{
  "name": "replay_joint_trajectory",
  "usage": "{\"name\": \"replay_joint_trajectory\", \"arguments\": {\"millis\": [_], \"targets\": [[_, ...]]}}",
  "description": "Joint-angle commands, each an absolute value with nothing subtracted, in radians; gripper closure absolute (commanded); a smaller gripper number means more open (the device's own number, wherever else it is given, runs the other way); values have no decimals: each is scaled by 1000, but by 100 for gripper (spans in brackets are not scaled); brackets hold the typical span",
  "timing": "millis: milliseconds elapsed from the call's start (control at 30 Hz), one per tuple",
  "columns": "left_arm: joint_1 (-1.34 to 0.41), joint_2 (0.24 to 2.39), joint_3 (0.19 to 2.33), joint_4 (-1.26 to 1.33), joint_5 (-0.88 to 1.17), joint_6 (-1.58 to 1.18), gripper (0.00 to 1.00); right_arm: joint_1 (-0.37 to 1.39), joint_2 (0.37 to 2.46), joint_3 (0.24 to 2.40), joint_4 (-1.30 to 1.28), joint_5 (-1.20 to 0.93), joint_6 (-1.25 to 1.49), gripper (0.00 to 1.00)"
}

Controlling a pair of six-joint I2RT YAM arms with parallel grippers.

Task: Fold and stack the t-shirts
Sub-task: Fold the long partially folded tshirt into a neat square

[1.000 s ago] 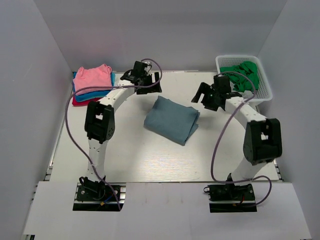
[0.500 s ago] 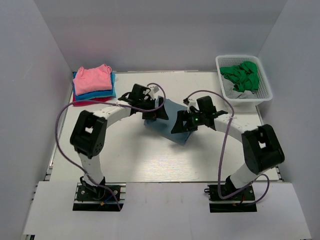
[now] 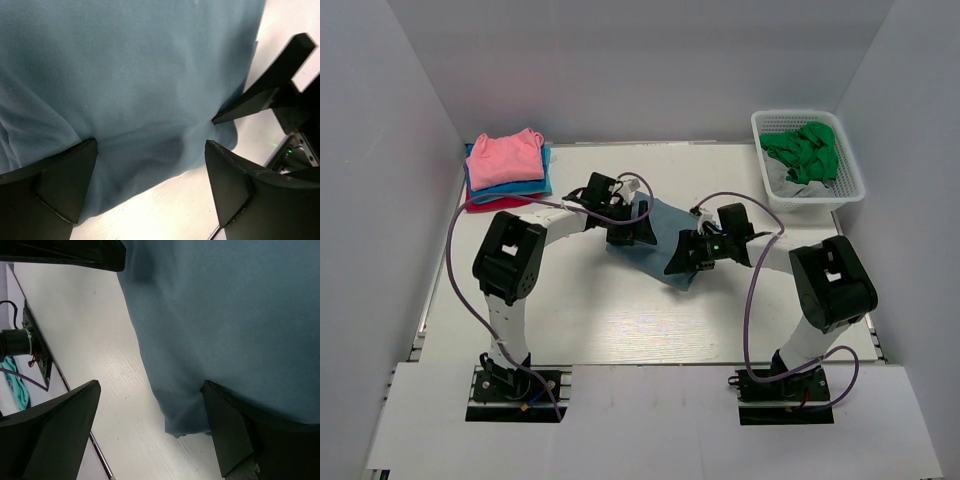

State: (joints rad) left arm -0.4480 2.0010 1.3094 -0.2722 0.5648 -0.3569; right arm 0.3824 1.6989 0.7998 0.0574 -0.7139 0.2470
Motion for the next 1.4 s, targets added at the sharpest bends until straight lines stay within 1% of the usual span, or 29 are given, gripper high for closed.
{"name": "replay_joint_trajectory", "arguments": {"millis": [0,133,200,333,433,500,533,633,700,800,933,1100,1133,1200,1300,1367], "targets": [[-433,1971,1270,-428,355,-305,0,374,1740,709,-21,-542,216,10],[-433,1911,1278,-485,324,-305,0,370,1668,698,-51,-534,209,10],[-448,1887,1327,-495,386,-305,0,376,1620,735,-92,-569,189,10],[-457,1859,1477,-577,377,-317,0,377,1525,836,-144,-609,178,10],[-445,1847,1503,-603,388,-305,0,373,1462,914,-184,-649,176,10],[-445,1847,1503,-612,292,-285,0,373,1442,972,-225,-678,173,10],[-445,1865,1525,-642,238,-285,0,371,1425,982,-236,-683,176,10],[-433,1942,1587,-716,192,-285,0,371,1396,1003,-249,-681,196,10],[-433,1974,1614,-727,115,-262,0,371,1382,1009,-245,-667,213,10],[-446,2049,1698,-755,89,-249,0,370,1364,1020,-253,-637,225,10],[-446,2134,1749,-778,98,-249,0,370,1367,1043,-284,-624,224,10],[-457,2175,1697,-752,63,-230,0,370,1356,1051,-294,-597,229,10],[-457,2184,1683,-743,113,-218,0,365,1356,1051,-295,-594,226,10],[-457,2210,1668,-724,143,-218,0,368,1354,1046,-293,-586,227,10],[-477,2223,1638,-693,164,-227,3,367,1364,1045,-290,-566,236,10],[-489,2233,1606,-667,164,-238,9,367,1367,1040,-290,-561,247,10]]}}
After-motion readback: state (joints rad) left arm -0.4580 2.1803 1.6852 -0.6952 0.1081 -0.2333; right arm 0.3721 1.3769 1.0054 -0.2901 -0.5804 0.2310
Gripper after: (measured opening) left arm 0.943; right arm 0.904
